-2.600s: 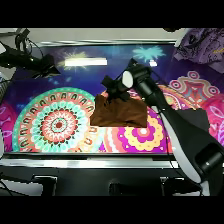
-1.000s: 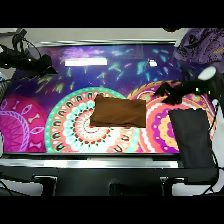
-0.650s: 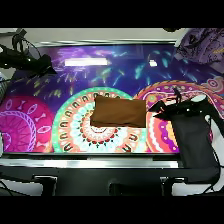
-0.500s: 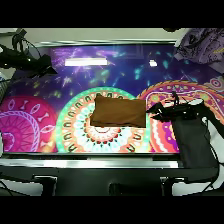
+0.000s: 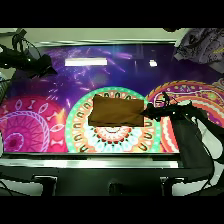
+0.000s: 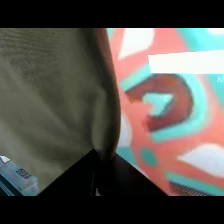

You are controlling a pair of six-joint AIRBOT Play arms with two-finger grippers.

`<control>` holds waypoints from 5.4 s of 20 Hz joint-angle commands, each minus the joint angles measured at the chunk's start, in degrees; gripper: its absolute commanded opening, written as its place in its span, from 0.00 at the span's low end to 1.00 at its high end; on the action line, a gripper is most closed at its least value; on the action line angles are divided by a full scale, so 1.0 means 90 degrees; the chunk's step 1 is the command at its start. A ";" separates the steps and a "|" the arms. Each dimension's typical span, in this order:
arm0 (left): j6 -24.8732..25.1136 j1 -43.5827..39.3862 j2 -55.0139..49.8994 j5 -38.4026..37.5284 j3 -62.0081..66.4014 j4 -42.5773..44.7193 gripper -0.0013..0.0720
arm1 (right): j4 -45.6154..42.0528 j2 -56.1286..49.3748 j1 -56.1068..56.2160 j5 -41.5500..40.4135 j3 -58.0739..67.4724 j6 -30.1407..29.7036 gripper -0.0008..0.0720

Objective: Fold the clothes and pants, and hang the long-sleeved shirts on hangers.

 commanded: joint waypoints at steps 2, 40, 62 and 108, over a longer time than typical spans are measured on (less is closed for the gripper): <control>0.0000 -0.0002 -0.0005 0.0002 -0.0002 0.0000 0.04 | -0.0087 0.0121 0.0083 0.0165 0.0758 0.0631 0.06; 0.0002 0.0000 -0.0051 -0.0284 -0.0002 0.0002 0.04 | -0.6861 0.1795 -0.2319 0.2888 0.4405 0.8646 0.06; 0.0172 0.0005 -0.0051 -0.0357 -0.0002 0.0005 0.04 | -0.7589 0.4714 -0.2307 0.2686 -0.0673 0.8614 0.06; 0.1088 -0.0427 0.0869 -0.0044 -0.1158 0.1411 0.04 | -0.5243 0.2839 0.2489 -0.0459 0.0206 0.3041 0.06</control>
